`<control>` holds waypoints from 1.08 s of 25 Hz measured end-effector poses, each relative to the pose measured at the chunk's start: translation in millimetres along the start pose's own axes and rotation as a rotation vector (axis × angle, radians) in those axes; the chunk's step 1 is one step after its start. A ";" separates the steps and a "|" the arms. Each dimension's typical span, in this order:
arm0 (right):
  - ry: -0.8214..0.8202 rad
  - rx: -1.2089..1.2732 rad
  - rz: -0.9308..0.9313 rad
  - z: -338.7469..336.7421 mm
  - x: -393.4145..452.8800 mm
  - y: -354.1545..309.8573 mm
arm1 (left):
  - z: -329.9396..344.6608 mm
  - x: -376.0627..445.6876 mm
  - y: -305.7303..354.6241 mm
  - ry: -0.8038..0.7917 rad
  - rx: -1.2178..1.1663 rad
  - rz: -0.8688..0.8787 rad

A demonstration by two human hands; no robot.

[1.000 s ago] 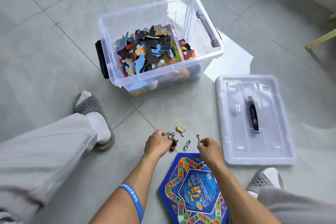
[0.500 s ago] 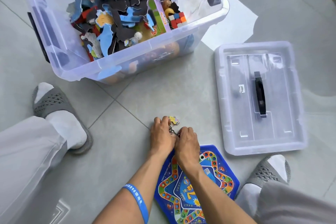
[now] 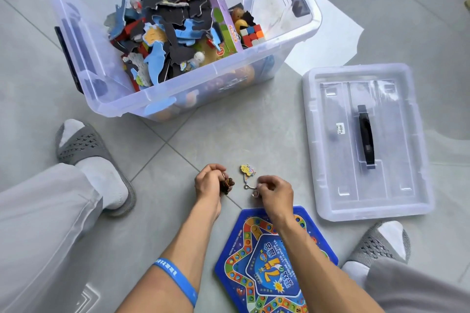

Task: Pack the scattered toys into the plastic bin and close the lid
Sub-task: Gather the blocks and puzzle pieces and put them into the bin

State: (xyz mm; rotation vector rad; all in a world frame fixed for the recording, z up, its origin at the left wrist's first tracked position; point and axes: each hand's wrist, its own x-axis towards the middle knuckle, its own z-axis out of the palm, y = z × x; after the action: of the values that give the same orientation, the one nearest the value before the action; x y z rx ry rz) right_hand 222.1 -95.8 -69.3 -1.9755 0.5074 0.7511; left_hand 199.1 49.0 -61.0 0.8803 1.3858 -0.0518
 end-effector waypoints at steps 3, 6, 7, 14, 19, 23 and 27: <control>-0.065 0.598 0.293 -11.9 8.5 -12.2 | 2.4 -2.3 3.2 -0.039 0.054 -0.011; -0.033 0.666 0.332 -17.5 11.5 -22.1 | 17.1 -4.4 -1.9 -0.118 0.625 0.277; -0.019 0.619 0.310 -17.3 10.6 -23.8 | 22.0 -3.4 -4.9 -0.149 0.889 0.414; 0.057 -0.698 -0.280 -5.3 -16.1 0.2 | 24.8 9.2 -10.1 -0.133 1.287 0.636; 0.053 -0.873 -0.405 6.3 -16.4 15.5 | 26.1 16.8 -2.0 -0.150 1.258 0.478; -0.013 -0.826 -0.323 7.9 -9.6 8.7 | 7.0 14.3 5.0 -0.231 0.733 0.208; -0.130 -0.348 -0.108 -6.0 6.8 -11.8 | -9.7 3.2 12.1 -0.238 0.170 -0.025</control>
State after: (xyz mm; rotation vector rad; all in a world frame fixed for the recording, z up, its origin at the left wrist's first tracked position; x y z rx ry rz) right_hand 236.1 -95.6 -64.3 -2.2338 0.1986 0.9410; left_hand 198.1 64.3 -57.0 0.9648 1.1810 -0.2884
